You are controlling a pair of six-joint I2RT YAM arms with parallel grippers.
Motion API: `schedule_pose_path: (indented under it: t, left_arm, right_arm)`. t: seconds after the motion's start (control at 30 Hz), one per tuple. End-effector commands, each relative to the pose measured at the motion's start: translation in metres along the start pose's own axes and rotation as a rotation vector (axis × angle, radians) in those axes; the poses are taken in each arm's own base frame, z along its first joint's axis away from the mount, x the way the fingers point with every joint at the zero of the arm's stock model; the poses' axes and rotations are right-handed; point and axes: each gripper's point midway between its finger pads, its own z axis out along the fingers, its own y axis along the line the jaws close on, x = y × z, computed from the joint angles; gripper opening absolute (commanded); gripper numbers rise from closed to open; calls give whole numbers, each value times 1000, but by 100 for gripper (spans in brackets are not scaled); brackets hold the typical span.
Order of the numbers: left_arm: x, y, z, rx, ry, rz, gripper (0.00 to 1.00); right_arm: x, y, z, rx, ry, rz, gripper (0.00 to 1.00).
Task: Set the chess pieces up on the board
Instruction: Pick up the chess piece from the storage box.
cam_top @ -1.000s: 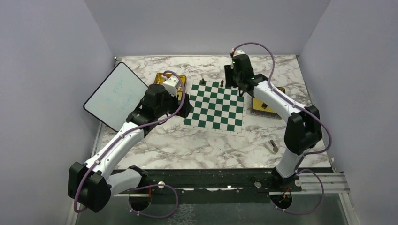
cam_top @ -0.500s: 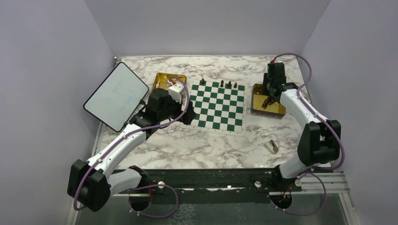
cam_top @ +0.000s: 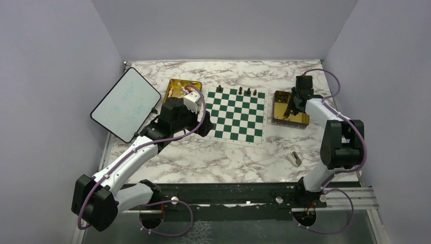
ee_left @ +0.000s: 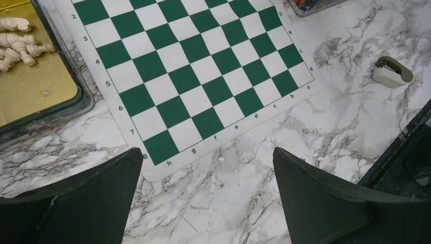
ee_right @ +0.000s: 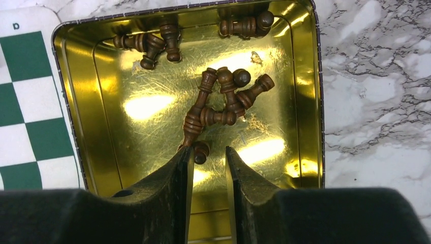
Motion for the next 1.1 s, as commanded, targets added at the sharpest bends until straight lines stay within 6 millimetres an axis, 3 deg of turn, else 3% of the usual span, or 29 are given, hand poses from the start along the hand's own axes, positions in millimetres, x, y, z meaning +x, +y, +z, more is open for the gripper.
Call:
schedule_pose_path:
  t: [0.0, 0.17, 0.37, 0.87, 1.07]
  left_arm:
    - [-6, 1, -3, -10, -36, 23, 99]
    - [-6, 1, -3, -12, -36, 24, 99]
    - [-4, 2, -3, -14, -33, 27, 99]
    - [1, 7, 1, -31, -15, 39, 98]
    - [1, 7, 1, -28, -16, 37, 99]
  right_arm:
    - [-16, -3, 9, 0, -63, 84, 33]
    - [-17, -14, 18, 18, -74, 130, 41]
    - [-8, -11, 31, -20, -38, 157, 51]
    - [3, 3, 48, -98, 1, 169, 52]
    - [3, 9, 48, -137, -7, 170, 47]
